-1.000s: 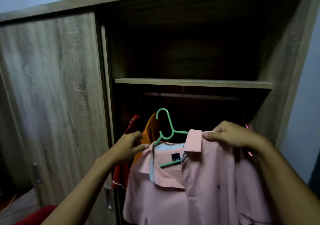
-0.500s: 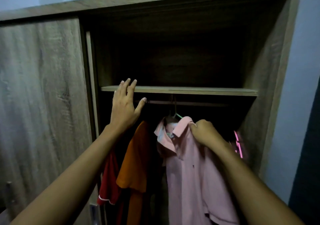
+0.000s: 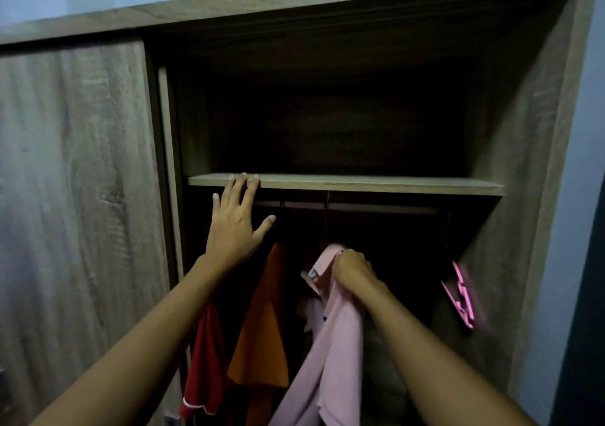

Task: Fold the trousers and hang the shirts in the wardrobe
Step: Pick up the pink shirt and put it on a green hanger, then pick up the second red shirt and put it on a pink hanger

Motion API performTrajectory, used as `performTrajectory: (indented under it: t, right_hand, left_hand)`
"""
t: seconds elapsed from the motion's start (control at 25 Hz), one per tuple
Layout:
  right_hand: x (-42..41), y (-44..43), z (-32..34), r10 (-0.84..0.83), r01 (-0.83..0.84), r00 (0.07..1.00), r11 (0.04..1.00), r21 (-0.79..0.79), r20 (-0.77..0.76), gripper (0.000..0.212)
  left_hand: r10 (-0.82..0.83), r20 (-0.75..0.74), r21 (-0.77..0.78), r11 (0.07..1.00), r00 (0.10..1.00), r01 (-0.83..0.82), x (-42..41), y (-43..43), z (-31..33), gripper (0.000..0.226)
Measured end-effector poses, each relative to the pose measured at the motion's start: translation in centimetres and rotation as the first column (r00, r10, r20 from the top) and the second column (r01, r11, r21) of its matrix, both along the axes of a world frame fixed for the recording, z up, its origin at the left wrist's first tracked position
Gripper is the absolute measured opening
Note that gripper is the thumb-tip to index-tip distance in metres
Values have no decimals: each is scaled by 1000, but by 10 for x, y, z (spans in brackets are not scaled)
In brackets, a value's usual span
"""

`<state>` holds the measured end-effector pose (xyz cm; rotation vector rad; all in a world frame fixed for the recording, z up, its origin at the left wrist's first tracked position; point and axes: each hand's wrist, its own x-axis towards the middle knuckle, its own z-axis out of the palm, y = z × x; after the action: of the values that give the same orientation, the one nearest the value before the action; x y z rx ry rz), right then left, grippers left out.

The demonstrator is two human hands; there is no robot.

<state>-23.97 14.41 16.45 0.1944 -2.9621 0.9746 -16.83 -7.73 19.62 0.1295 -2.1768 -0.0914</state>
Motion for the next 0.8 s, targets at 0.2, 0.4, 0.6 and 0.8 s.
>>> performTrajectory:
  t: [0.2,0.4,0.6,0.8]
  right_hand:
    - [0,-15,-14,168,-177,978,982,-67,-125,46]
    - [32,-66,0,339,-403,889,899,-173,-308,45]
    - [95,-190,-35,588,-640,752,759,-119,-298,41]
    - [149,-336,-120,753,-766,640,641,-50,-151,44]
  left_hand:
    - [-82,32,5,997,996,82,6,-10,4,83]
    - [-253,-104,53,964,962,259,56,-51,-13,58]
    - [-89,-92,85,992,992,96,142,-158,-77,22]
    - [198,237,260,930,951,-259,238,-278,-183,20]
